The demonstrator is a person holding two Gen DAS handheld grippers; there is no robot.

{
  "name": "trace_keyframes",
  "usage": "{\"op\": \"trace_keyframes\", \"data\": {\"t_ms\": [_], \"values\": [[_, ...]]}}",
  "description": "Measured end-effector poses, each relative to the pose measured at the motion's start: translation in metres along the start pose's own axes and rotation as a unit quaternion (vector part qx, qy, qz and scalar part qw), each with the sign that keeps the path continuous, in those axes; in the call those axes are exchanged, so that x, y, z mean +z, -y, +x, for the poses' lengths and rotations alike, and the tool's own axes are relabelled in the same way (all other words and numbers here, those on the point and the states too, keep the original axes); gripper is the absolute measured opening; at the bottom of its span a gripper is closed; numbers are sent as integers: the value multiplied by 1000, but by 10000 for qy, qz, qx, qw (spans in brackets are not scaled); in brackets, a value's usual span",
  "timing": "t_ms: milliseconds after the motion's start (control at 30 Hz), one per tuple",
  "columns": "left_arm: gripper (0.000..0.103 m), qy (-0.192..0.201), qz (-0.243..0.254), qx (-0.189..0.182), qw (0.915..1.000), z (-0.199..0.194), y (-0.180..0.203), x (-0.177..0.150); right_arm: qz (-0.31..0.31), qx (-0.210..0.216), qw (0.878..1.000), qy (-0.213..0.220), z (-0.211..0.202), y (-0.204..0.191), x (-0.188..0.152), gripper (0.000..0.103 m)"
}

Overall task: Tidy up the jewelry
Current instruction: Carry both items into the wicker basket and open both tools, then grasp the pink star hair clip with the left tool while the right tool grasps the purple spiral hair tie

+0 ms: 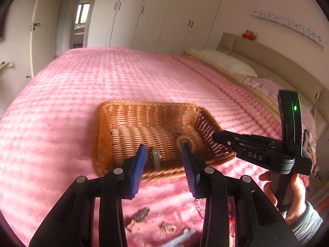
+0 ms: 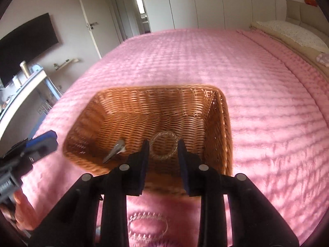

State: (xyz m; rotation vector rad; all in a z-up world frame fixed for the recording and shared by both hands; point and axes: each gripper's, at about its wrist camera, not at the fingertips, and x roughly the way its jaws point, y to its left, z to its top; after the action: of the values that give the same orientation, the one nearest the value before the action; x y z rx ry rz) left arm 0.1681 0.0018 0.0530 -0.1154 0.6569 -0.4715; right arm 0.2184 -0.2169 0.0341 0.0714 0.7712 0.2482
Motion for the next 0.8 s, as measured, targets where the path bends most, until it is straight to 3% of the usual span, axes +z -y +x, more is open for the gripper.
{"op": "trace_keyframes", "data": {"t_ms": [167,367,600,700,800], "values": [[38,224,-85,-48,9997,-47,1,-18,-226,116,9987,442,-54,-9,-28,26],[38,83,-152,-34,9998,-59,-4,-57,-177,62,9982,572,-77,-2,-66,26],[38,-306,-251,26,9992,-34,-19,-92,90,127,9997,165,-53,16,-102,26],[38,-528,-184,109,9984,-21,-24,-95,75,-67,9998,-151,-37,18,-114,26],[38,-775,-116,156,9968,-9,-30,-100,225,78,9988,-430,-25,24,-125,26]]}}
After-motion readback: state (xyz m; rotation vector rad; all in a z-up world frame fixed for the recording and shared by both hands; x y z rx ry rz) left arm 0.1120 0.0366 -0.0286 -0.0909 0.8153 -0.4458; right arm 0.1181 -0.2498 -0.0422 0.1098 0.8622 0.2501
